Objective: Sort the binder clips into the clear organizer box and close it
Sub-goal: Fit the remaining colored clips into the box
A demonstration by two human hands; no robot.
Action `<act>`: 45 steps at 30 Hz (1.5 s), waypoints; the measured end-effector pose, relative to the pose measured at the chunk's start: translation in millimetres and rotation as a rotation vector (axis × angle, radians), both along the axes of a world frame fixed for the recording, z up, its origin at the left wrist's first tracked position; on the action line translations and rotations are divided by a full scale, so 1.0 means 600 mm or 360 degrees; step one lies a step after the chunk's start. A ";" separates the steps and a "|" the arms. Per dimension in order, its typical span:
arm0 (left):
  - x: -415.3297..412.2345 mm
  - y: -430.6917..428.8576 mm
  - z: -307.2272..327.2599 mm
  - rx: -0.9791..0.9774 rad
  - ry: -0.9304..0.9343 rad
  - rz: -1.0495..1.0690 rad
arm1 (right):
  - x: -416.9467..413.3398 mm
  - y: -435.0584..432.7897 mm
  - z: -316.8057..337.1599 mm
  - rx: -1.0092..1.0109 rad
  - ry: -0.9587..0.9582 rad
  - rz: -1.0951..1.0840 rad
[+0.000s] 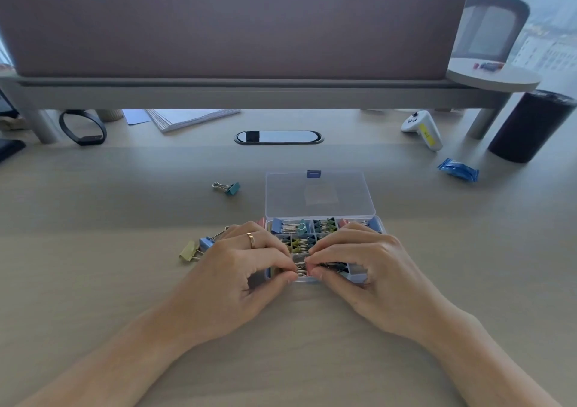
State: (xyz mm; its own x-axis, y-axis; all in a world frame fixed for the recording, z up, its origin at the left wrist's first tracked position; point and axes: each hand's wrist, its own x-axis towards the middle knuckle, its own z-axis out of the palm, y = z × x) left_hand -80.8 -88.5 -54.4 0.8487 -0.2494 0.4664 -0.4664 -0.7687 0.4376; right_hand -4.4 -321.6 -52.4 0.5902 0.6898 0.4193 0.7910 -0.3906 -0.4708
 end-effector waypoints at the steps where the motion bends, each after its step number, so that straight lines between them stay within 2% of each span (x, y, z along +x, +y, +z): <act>1: 0.000 0.000 0.000 0.0003 -0.0008 0.0003 | 0.000 0.001 -0.001 0.0000 -0.0009 -0.0004; 31: 0.003 0.002 -0.005 0.0053 -0.0051 -0.0008 | -0.002 -0.003 0.000 -0.0228 -0.0216 0.0098; 37: 0.002 0.001 -0.004 0.0053 -0.0069 0.0006 | -0.002 -0.003 -0.001 -0.0038 -0.0134 -0.0014; 45: 0.002 -0.001 -0.005 0.0063 -0.0111 0.0021 | 0.000 0.002 -0.011 -0.0027 -0.0165 0.0021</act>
